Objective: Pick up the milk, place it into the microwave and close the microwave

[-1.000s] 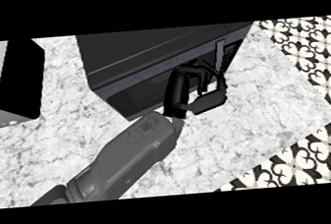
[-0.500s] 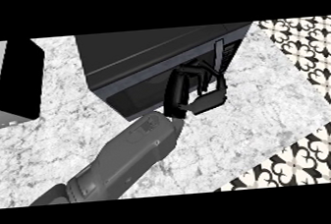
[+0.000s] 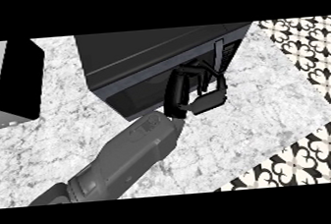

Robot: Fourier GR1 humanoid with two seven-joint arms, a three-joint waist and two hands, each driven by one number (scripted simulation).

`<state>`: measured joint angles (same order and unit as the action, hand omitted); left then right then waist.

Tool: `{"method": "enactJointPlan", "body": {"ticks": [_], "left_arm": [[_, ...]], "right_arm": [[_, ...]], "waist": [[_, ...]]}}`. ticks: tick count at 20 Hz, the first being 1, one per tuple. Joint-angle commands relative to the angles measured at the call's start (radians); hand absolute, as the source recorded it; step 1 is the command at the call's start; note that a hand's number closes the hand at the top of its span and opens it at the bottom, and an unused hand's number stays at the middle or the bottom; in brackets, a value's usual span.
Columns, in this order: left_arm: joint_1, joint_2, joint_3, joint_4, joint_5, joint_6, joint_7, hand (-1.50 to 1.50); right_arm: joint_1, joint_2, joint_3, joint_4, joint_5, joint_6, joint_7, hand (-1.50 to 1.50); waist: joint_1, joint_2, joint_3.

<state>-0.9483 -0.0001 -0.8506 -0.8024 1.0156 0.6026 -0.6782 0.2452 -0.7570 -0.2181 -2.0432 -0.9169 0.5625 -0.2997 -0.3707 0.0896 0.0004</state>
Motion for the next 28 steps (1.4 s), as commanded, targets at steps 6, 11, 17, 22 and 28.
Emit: {"method": "enactJointPlan", "body": {"ticks": [6, 11, 17, 22, 28], "left_arm": [[-0.059, 0.000, 0.013, 0.083, 0.049, -0.021, 0.007, 1.50], [-0.075, 0.000, 0.007, 0.092, 0.066, -0.021, -0.002, 1.50], [-0.076, 0.000, -0.024, 0.089, 0.070, -0.050, -0.046, 1.50], [-0.089, 0.000, -0.091, 0.152, 0.061, -0.006, 0.016, 1.50], [-0.065, 0.000, -0.102, 0.202, 0.092, 0.043, 0.045, 1.50]], "right_arm": [[-0.009, -0.031, -0.007, 0.008, -0.047, 0.029, 0.014, -1.50], [-0.021, -0.051, -0.021, 0.011, -0.068, 0.039, 0.019, -1.50], [-0.024, -0.065, -0.013, 0.013, -0.086, 0.057, 0.029, -1.50], [-0.046, -0.073, -0.002, -0.004, -0.121, 0.081, 0.023, -1.50], [-0.030, -0.094, -0.011, -0.010, -0.157, 0.109, 0.031, -1.50]], "waist": [[-0.009, 0.012, 0.000], [-0.014, 0.012, 0.000], [-0.008, 0.014, -0.001], [-0.004, 0.010, 0.004], [0.016, -0.001, 0.003]]}}
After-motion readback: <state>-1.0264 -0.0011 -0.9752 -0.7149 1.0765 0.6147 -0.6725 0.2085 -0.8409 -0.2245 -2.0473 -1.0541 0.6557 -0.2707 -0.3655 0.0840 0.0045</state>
